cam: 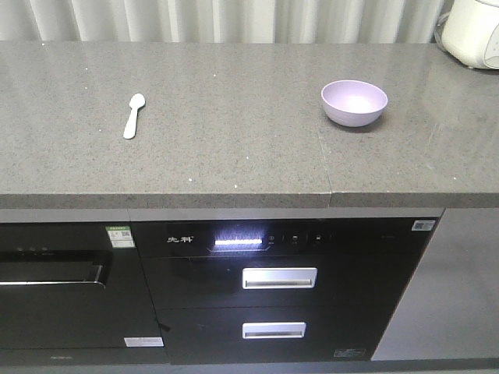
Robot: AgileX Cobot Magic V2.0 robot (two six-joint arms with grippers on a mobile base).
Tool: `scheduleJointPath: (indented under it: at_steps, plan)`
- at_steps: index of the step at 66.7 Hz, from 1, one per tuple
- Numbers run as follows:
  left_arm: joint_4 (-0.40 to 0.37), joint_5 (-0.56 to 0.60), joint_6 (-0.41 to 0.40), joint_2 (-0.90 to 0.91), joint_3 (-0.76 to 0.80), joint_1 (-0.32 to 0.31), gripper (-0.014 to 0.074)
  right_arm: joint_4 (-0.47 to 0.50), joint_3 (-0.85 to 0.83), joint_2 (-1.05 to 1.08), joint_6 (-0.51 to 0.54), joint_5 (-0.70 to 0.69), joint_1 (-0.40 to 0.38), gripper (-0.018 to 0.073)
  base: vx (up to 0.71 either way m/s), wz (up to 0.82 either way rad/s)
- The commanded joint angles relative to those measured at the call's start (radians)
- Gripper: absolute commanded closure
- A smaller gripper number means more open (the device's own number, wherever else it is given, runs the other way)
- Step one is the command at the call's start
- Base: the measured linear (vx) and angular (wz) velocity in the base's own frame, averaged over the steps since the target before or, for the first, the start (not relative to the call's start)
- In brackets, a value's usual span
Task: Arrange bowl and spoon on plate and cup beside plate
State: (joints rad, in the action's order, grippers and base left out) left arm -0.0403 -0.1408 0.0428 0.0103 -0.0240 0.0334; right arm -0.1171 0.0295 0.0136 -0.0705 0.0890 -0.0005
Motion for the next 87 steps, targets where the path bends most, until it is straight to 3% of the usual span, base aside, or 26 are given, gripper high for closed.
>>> scheduleJointPath:
  at_steps: [1, 87]
  plan:
    - [-0.001, 0.069, -0.009, 0.015, 0.019, -0.005, 0.0603, -0.006, 0.008, 0.006, 0.004, -0.07, -0.005, 0.0566, 0.14, 0.01]
    - [-0.001, 0.069, -0.009, 0.015, 0.019, -0.005, 0.0603, -0.006, 0.008, 0.006, 0.004, -0.07, -0.005, 0.0566, 0.12, 0.0]
